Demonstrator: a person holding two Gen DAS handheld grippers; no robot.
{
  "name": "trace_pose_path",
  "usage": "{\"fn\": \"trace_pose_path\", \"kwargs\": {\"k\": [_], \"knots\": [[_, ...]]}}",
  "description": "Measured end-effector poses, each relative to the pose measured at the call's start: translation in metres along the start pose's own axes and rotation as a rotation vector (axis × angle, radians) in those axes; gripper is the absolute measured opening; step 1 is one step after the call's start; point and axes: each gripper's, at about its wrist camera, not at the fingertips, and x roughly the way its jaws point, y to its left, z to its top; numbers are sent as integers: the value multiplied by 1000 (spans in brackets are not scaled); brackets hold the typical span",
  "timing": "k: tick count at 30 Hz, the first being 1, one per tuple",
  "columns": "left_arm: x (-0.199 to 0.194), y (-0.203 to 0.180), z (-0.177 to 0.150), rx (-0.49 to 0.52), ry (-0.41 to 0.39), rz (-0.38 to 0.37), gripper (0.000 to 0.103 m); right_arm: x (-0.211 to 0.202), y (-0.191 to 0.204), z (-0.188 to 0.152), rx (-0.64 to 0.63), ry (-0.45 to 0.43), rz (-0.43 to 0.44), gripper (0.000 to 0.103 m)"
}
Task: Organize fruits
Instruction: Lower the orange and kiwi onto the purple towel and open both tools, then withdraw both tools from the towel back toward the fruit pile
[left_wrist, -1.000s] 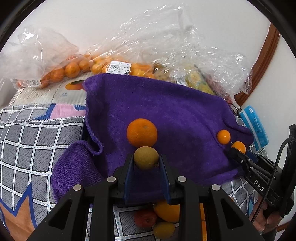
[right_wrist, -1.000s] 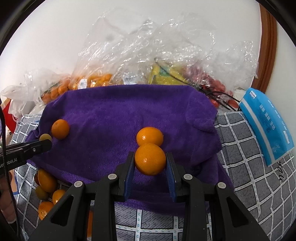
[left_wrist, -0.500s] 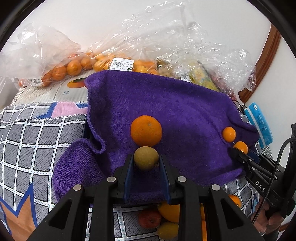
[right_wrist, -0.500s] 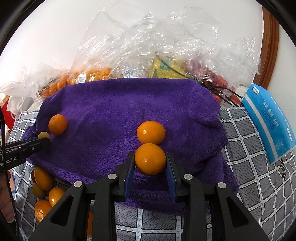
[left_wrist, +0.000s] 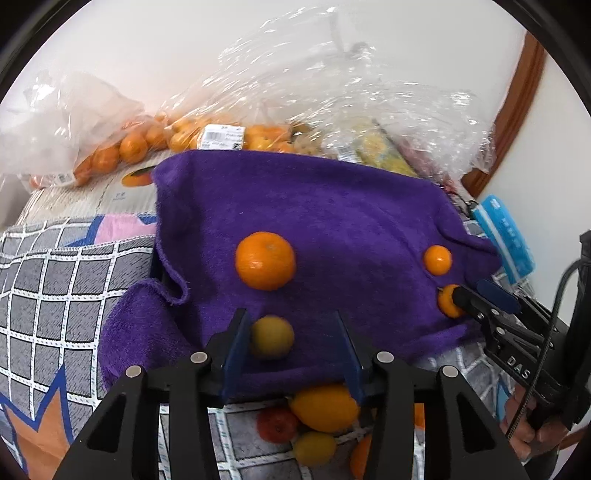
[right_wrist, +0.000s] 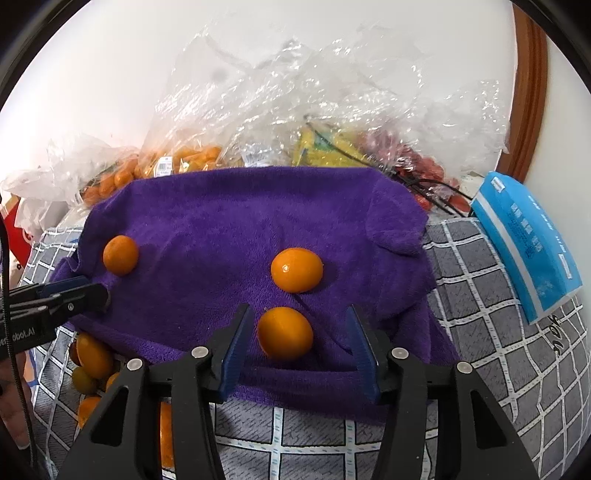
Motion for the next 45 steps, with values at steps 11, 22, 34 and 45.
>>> {"fn": "trace_pose_path", "kwargs": {"k": [11, 22, 34, 45], "knots": [[-51, -15, -3, 41, -55, -13, 47, -54, 11, 11, -9, -111, 17, 52], [-102, -18, -34, 9, -115, 2, 48, -114, 20, -7, 29, -161, 37, 55], [-134, -17, -76, 15, -115, -6, 47, -157, 31, -52, 21, -155, 78, 55], [-148, -5, -107, -1, -121, 32, 48, -174, 42, -73, 8, -166, 41, 55]]}}
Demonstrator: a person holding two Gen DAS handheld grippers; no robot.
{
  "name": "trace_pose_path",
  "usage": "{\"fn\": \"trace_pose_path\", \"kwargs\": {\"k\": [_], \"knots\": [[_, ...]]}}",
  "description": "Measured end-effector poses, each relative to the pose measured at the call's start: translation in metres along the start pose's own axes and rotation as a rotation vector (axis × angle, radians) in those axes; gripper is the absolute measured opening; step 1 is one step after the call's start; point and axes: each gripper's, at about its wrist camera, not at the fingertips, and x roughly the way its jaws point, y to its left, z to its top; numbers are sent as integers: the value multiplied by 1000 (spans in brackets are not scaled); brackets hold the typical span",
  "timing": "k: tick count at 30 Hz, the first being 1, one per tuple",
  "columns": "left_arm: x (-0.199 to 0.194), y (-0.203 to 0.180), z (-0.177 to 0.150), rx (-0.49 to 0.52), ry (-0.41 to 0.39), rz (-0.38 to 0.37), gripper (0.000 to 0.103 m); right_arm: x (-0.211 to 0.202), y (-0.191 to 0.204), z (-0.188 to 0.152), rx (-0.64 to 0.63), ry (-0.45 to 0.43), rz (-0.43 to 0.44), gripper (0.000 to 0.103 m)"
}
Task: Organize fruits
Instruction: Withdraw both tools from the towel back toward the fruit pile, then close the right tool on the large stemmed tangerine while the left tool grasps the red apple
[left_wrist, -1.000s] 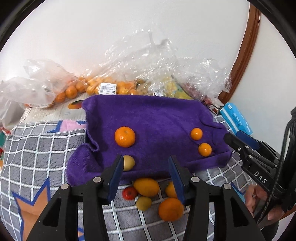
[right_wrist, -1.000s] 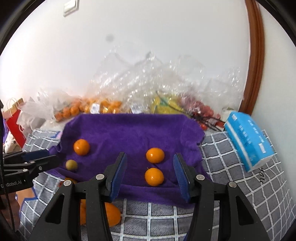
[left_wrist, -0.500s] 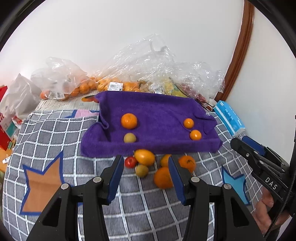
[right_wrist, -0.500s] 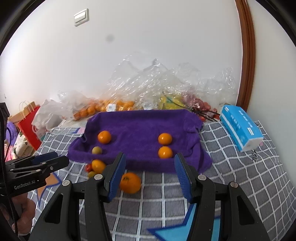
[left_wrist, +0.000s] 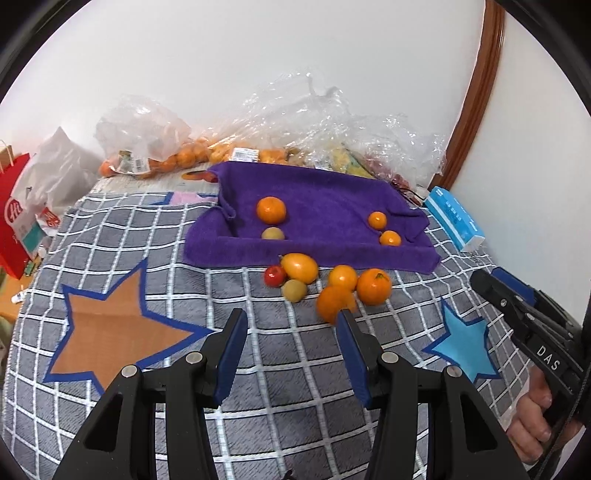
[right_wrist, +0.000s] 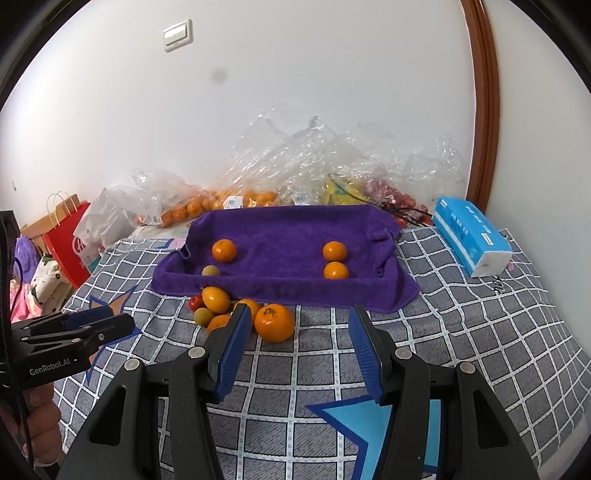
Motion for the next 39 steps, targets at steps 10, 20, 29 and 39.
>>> {"fn": "trace_pose_path", "kwargs": {"k": [10, 20, 29, 39], "knots": [[1, 15, -7, -35, 3, 30, 48, 14, 0, -1, -5, 21, -11, 55], [32, 31, -2, -70, 73, 11, 47, 54, -1, -9, 8, 111, 51, 50], [54, 42, -5, -73, 127, 6, 47, 105, 12, -14, -11, 204, 99, 51], [72, 49, 0, -80, 154, -7, 47, 140, 14, -16, -36, 266, 120, 51]]}}
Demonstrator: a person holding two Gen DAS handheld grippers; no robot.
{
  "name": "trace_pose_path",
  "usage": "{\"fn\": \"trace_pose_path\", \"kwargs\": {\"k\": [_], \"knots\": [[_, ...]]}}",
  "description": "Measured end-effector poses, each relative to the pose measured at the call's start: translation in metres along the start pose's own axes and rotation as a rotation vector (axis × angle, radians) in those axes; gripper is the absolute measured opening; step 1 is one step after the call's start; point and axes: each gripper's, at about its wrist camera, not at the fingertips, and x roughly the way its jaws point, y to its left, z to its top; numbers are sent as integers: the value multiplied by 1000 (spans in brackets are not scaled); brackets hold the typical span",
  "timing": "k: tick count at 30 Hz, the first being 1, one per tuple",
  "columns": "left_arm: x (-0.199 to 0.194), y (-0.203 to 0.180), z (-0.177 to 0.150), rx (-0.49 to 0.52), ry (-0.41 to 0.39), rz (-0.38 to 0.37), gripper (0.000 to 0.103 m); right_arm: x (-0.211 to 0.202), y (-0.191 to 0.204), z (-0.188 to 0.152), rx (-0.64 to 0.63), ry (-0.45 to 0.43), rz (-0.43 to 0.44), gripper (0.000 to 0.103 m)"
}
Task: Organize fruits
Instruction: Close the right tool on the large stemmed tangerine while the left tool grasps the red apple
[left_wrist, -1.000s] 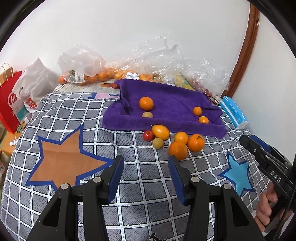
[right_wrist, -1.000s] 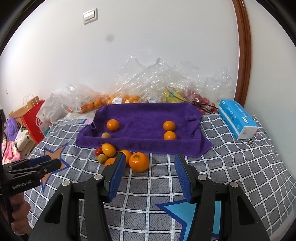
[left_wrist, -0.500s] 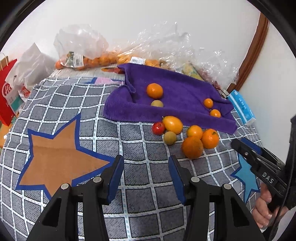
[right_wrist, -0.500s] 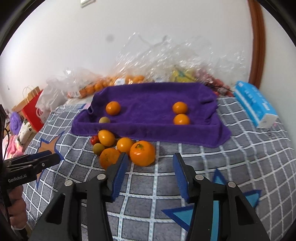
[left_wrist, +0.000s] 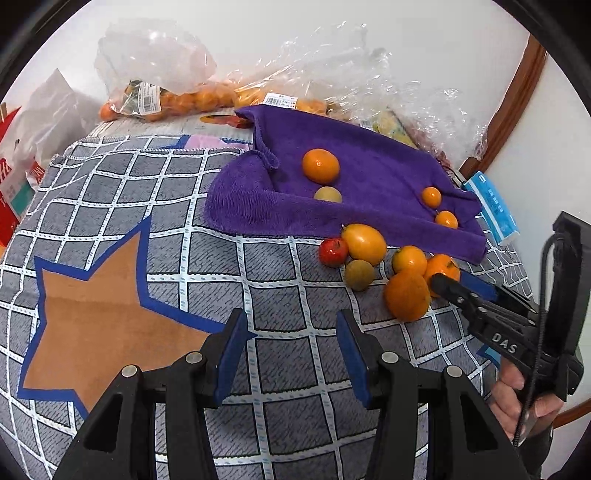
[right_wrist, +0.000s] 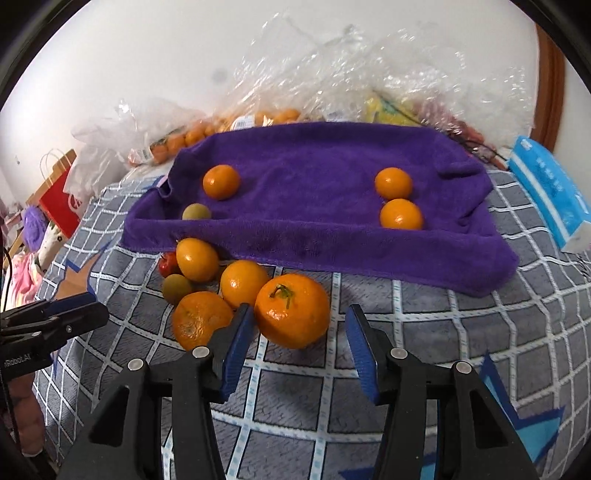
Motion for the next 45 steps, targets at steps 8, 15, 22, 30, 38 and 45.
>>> {"fn": "trace_pose_path", "kwargs": {"k": [8, 15, 22, 30, 38, 45], "knots": [[15, -6, 9, -8, 21, -6, 46, -1, 0, -6, -35, -24, -26, 44], [26, -19, 18, 15, 12, 11, 46, -14, -23, -12, -17, -64, -56, 44], [40, -29, 29, 60, 15, 80, 41, -16, -35, -16, 8, -69, -36, 44], [53, -45, 26, 144, 11, 103, 38, -15, -35, -18, -1, -64, -24, 44], [60, -53, 28, 160, -27, 112, 38, -11, -34, -17, -7, -55, -25, 44], [60, -58, 24, 188, -52, 110, 27, -10, -25, -19, -47, -59, -33, 44]]}}
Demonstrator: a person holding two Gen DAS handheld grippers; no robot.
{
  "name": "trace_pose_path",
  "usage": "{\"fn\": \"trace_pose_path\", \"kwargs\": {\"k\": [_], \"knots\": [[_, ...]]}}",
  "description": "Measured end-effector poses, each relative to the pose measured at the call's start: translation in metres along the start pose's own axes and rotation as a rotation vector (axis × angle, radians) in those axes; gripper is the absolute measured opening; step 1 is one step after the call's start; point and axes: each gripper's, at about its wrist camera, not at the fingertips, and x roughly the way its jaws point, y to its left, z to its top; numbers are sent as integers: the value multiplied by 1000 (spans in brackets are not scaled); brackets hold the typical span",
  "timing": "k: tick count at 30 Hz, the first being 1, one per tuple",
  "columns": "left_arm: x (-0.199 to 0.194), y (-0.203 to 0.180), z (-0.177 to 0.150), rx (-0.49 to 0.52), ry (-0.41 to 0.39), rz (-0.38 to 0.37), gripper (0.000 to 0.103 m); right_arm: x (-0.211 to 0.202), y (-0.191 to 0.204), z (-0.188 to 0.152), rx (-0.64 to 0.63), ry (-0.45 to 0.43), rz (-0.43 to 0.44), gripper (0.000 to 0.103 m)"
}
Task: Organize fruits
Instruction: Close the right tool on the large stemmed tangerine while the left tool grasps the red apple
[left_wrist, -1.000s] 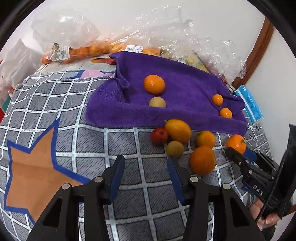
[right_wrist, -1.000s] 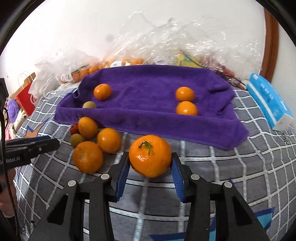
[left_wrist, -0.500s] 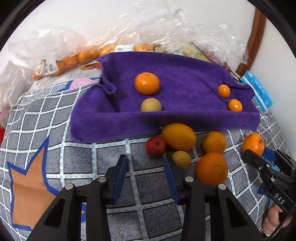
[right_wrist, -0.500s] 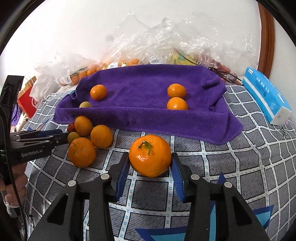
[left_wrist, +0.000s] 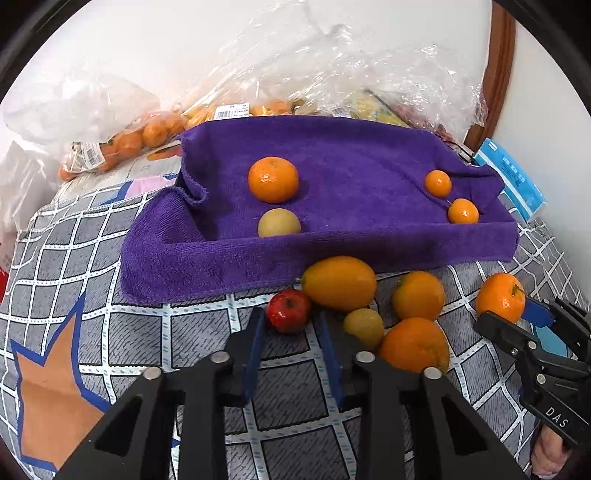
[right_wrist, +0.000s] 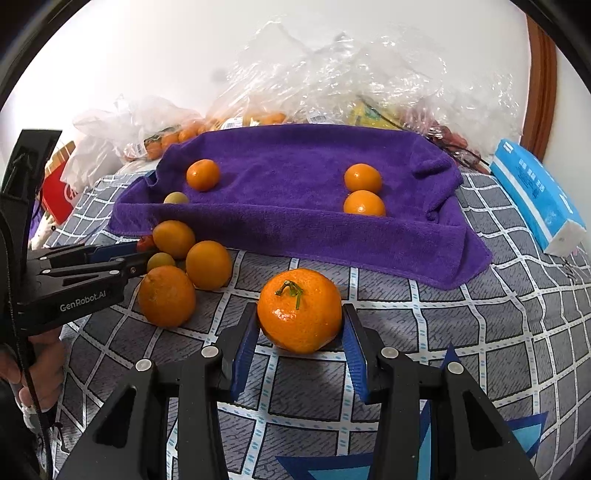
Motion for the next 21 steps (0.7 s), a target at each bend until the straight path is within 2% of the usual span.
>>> {"fn": "trace_pose_path", "kwargs": {"k": [2, 7, 17, 21], "knots": [[0, 0, -1, 4, -4, 9, 22, 0, 0, 0, 0, -3, 4, 44], [-6, 4, -1, -25, 1, -24, 22, -2, -2, 0, 11, -9, 9, 44], [-37, 9, -13, -57, -9, -24, 22, -12, -4, -1, 35, -28, 12, 44], [-56, 11, -22, -75, -17, -20, 22, -27, -4, -2, 64, -33, 20, 44]]}}
